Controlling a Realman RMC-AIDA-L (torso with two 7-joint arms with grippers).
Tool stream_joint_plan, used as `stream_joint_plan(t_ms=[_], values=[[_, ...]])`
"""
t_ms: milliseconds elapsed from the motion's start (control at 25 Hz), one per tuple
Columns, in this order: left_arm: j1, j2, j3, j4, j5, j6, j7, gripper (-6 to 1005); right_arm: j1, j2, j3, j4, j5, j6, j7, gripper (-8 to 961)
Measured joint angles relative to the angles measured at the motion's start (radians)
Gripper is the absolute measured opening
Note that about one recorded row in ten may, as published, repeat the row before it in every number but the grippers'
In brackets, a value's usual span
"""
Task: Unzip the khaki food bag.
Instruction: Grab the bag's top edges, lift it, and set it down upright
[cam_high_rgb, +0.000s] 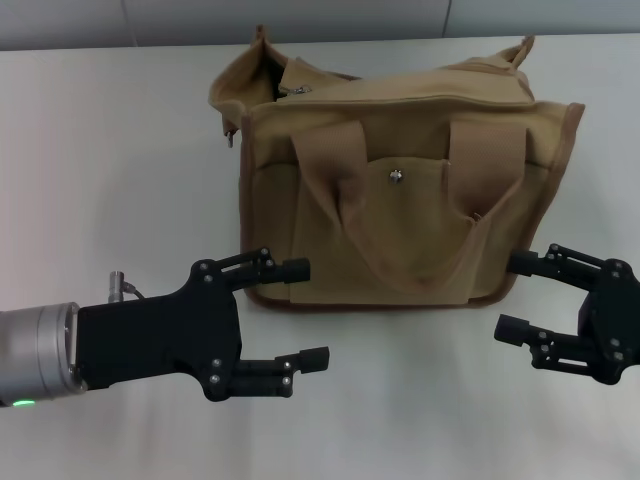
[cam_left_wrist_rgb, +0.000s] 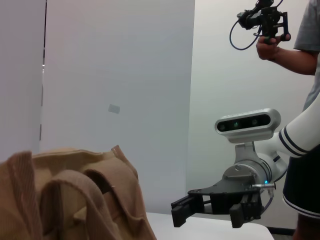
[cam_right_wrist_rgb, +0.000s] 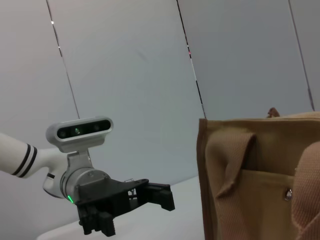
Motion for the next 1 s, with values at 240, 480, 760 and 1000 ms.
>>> stream_joint_plan(t_ms=[240, 480, 760, 1000], values=[[-0.002, -0.006, -0.004, 0.001, -0.001, 0.003, 0.008, 842, 0.006, 0.002, -0.001, 0.009, -0.001, 0.002, -0.011, 795], [0.038, -0.009, -0.171, -0.042, -0.044, 0.042, 0.105, 839, 0.005, 0.003, -0.001, 0.009, 0.001, 0.003, -0.012, 794], [0.065, -0.014, -0.29, -0.102, -0.102, -0.025, 0.184, 834, 0.001, 0.003, 0.005, 0.008, 0.004, 0.003, -0.014, 793], [-0.048, -0.017, -0.266, -0.277, -0.093, -0.099, 0.316, 831, 0.005, 0.003, 0.001, 0.008, 0.0, 0.01, -0.015, 793]])
